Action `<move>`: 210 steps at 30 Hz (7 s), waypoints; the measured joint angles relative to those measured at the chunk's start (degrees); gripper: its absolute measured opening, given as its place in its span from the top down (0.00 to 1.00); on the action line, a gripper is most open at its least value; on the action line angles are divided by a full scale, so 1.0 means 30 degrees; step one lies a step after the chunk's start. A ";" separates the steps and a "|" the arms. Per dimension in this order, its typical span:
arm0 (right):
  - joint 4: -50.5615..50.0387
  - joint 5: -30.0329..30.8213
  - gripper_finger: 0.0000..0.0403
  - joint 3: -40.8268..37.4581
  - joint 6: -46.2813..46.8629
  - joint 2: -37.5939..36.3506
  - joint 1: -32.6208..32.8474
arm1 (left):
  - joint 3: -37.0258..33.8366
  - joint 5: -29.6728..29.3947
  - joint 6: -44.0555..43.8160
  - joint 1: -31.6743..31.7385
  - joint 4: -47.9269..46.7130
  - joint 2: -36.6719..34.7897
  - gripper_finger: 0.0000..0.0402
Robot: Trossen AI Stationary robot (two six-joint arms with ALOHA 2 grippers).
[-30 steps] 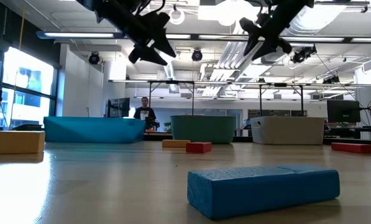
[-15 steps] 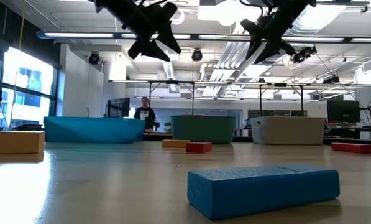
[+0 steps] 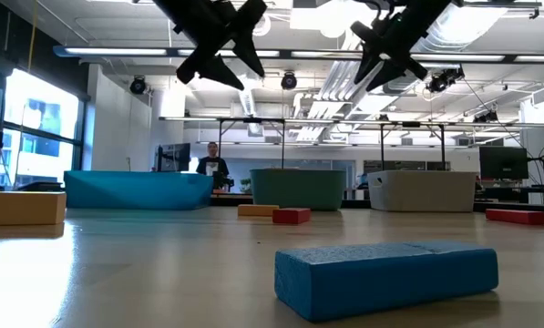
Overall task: Sort & place blocks by color
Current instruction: Put the red block into the blue bin, then put the blue block into the green bin
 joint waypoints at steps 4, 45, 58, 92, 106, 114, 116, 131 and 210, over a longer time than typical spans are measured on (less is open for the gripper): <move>-0.0322 -0.0014 0.64 -0.0007 -0.0359 0.0000 0.0297 | 0.0006 -0.0204 -0.1861 -0.0882 -0.0038 0.0842 0.44; -0.5457 0.0991 0.64 -0.0022 -0.0520 0.0007 0.0418 | 0.4832 -0.1831 -0.8451 -0.5528 -0.2200 1.1203 0.44; -0.5581 0.0998 0.64 -0.0022 -0.0521 0.0007 0.0418 | 0.5056 -0.2193 -0.8750 -0.5540 -0.2415 1.1900 0.44; -0.5544 0.1005 0.64 -0.0022 -0.0520 0.0007 0.0418 | 0.5093 -0.1261 -0.4975 -0.5413 -0.2502 1.3785 0.74; -0.5552 0.0164 0.64 -0.0022 -0.0448 0.0000 0.0418 | 0.5064 0.2517 0.0268 -0.4597 -0.3064 1.1602 0.74; -0.5707 -0.1524 0.64 -0.0022 -0.0262 0.0007 0.0418 | 0.5093 0.1938 0.3373 -0.2407 -0.5552 0.8791 0.74; -0.5879 -0.1708 0.64 -0.0022 0.0180 0.0004 0.0418 | 0.5122 0.1633 0.4164 -0.1669 -0.6122 0.8125 0.74; -0.8186 -0.3913 0.64 -0.0022 0.2855 0.0005 0.0418 | 0.3255 -0.0100 0.8075 0.5229 -0.9697 0.3355 0.74; -1.0017 -0.4682 0.47 -0.0029 0.9656 0.6759 2.3858 | 0.0095 0.7839 0.5450 0.3341 -0.8092 0.2507 0.51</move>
